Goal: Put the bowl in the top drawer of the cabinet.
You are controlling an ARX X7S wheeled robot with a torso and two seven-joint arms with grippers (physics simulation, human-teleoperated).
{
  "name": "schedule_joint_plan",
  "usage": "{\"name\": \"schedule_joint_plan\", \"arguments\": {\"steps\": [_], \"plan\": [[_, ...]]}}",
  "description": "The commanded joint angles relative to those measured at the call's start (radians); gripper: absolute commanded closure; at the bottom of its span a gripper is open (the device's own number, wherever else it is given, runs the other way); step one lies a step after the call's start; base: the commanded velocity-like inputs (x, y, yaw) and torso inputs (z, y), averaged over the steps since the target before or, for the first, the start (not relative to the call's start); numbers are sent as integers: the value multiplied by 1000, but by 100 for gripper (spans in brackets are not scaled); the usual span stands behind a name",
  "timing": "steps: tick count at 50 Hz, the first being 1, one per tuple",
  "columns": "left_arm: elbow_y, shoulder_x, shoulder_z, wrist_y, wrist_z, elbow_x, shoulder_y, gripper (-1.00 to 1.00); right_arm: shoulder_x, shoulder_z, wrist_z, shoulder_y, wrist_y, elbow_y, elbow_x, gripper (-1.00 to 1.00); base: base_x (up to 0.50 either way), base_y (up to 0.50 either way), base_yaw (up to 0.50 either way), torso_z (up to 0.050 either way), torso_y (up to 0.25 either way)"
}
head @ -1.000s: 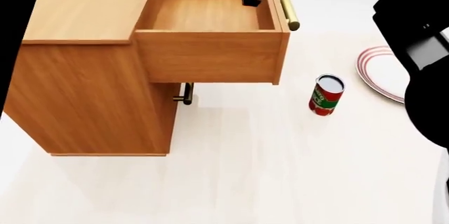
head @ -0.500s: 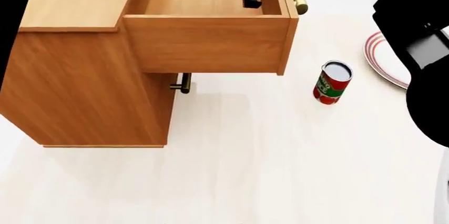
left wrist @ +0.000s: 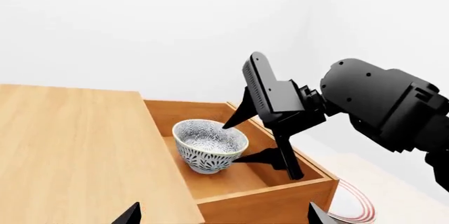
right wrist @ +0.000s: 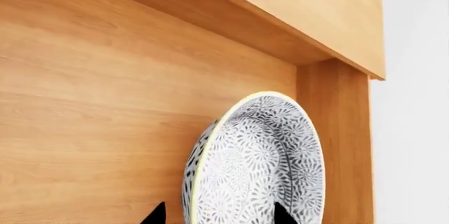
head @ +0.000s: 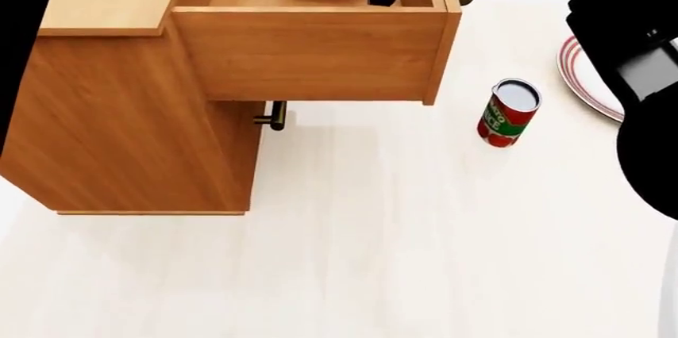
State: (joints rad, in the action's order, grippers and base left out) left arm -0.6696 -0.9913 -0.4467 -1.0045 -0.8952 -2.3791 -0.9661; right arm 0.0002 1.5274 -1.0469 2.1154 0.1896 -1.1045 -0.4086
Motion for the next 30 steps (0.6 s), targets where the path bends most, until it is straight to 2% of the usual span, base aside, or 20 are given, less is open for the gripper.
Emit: {"name": "schedule_joint_plan", "arguments": {"steps": [1,17,30], "plan": [[-1,5,-9,0,2,4,12,-100,0,-2,-2,6,7,-4,3,-100,0,0,0,0,0],[-12,-8,-17,11,2,-19,19,-100,0,-4,-41,35,30,-10,-6,-100,0,0,0,0,0],[-13,-9,-21,11,9,-21,23,-100,0,-4,-54,47,39,-6,-10,-100,0,0,0,0,148]]}}
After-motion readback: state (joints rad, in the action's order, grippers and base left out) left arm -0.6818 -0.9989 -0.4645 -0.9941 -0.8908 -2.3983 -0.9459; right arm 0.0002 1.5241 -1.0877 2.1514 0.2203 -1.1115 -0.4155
